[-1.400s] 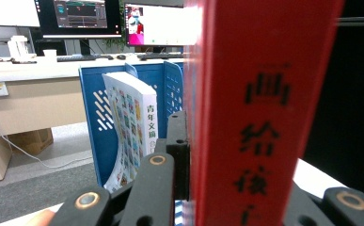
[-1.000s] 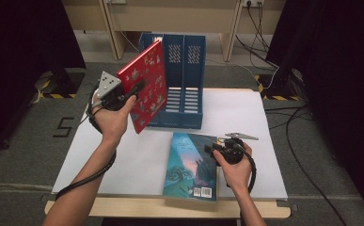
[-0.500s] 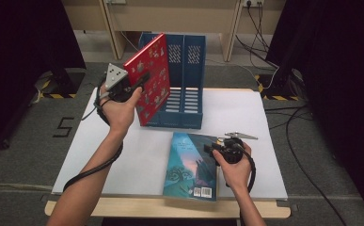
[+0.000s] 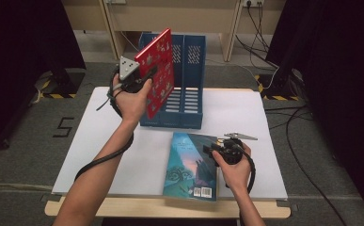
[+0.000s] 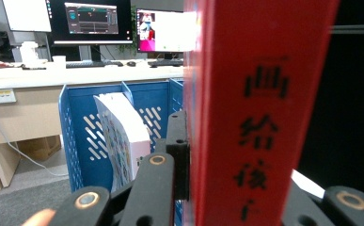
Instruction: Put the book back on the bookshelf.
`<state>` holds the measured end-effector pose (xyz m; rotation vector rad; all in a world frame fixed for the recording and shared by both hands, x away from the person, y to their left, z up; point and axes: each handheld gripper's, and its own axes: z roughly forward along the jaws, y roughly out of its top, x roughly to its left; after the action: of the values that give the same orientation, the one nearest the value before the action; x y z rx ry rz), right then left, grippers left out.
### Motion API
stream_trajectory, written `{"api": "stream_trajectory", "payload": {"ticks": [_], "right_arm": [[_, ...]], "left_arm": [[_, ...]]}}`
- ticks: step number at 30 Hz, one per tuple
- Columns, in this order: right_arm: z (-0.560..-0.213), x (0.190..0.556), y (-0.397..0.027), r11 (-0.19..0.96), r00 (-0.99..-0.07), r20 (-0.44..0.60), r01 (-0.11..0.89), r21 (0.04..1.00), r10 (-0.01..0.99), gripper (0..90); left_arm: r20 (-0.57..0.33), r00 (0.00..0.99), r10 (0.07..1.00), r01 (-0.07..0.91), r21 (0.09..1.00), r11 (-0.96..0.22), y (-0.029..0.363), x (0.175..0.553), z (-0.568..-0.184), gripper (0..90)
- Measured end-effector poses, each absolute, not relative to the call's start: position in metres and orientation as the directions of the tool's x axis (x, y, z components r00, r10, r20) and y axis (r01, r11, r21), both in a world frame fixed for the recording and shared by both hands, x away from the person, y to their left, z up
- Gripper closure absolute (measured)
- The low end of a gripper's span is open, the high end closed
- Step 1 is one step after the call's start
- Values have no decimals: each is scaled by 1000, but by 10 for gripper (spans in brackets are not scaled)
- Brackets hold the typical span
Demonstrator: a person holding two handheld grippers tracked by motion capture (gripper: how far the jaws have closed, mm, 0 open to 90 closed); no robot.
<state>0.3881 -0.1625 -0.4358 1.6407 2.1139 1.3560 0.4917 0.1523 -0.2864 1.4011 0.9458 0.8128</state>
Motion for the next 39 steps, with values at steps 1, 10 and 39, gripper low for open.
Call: {"api": "stream_trajectory", "payload": {"ticks": [1,10,39], "right_arm": [[-436,388,-163,1,-400,389,699,715,830,564],[-432,387,-163,-7,-402,395,693,721,826,563],[-432,386,-169,-11,-406,401,692,722,821,559]], "left_arm": [[-59,422,904,76,997,30,151,494,-287,793],[-48,403,914,77,997,18,140,512,-289,793],[-45,355,934,86,996,15,107,556,-306,793]]}}
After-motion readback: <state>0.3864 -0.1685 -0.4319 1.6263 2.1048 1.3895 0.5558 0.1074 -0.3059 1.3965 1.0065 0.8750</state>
